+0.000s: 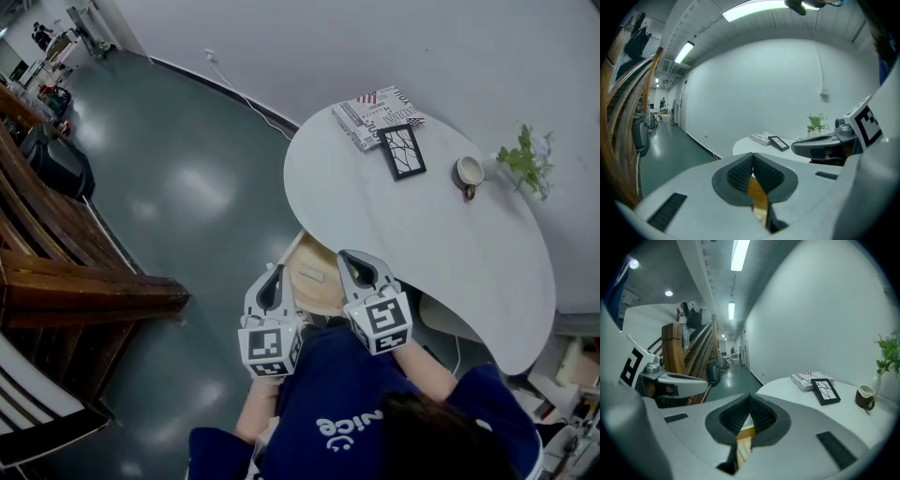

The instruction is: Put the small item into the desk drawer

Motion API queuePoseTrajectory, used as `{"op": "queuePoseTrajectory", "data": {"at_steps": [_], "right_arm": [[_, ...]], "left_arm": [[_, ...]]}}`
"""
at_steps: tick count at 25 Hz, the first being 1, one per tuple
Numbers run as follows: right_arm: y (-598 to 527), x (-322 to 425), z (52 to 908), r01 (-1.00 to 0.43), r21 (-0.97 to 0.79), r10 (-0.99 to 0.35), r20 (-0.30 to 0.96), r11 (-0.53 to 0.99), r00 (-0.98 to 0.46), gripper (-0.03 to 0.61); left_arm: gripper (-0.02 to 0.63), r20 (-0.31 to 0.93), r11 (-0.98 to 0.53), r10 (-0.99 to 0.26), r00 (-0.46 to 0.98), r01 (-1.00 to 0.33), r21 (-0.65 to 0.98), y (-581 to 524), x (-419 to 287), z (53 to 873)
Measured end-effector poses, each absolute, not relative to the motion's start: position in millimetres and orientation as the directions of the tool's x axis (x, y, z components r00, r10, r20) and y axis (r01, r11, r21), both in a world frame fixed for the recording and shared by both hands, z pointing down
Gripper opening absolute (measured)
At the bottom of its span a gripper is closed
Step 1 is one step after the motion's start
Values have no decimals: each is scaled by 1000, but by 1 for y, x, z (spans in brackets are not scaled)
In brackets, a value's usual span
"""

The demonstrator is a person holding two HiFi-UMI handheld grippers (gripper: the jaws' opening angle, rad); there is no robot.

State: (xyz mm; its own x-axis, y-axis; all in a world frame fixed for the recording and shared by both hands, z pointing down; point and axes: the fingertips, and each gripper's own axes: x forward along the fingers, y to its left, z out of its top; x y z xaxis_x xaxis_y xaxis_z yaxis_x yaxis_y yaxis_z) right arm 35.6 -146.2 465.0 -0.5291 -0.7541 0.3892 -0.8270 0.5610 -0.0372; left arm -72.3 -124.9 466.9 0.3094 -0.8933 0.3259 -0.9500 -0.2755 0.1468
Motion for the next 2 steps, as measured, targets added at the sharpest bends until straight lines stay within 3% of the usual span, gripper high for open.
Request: {"op": "queuePoseTrajectory", "data": {"at_steps": [2], "right_arm": [[-146, 36, 466, -828, -36, -755, 389, 560, -527, 6]], "left_arm": [[3, 327, -277, -892, 312, -949, 149, -125, -72, 468]]}}
